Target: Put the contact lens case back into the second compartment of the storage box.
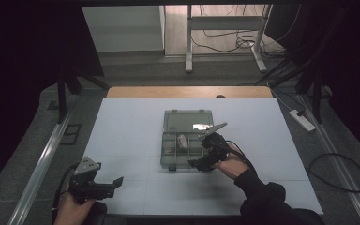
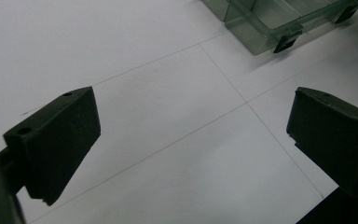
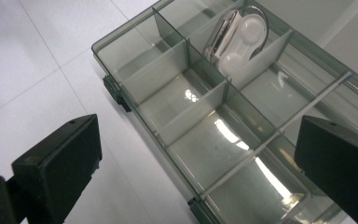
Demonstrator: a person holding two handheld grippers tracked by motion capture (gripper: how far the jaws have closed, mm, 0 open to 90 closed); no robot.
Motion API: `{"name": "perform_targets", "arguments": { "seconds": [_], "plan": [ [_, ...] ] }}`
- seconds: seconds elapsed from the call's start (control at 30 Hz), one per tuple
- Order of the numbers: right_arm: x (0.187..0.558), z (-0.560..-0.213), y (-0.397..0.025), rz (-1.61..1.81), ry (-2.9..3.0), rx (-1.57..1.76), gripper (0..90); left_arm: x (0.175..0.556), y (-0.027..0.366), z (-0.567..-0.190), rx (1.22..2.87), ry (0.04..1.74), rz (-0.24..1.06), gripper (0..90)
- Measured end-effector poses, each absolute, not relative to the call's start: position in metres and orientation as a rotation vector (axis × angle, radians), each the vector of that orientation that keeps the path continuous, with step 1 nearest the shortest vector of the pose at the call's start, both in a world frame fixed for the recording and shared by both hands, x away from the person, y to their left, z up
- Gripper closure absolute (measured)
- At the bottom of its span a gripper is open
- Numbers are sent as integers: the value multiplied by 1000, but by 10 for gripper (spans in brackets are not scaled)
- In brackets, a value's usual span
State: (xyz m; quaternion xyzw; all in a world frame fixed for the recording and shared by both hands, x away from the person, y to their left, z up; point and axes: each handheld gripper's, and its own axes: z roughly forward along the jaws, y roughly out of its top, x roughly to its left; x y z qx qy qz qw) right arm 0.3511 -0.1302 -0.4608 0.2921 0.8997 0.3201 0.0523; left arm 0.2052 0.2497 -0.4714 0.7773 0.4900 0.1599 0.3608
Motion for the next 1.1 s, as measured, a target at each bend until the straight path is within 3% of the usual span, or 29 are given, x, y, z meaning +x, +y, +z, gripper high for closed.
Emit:
{"name": "perform_targets", "arguments": {
  "seconds": [1.1],
  "plan": [
    [335,-458,-153,956,2724,872,6,205,249,-471,2004,1263,418,27]
  ]
}}
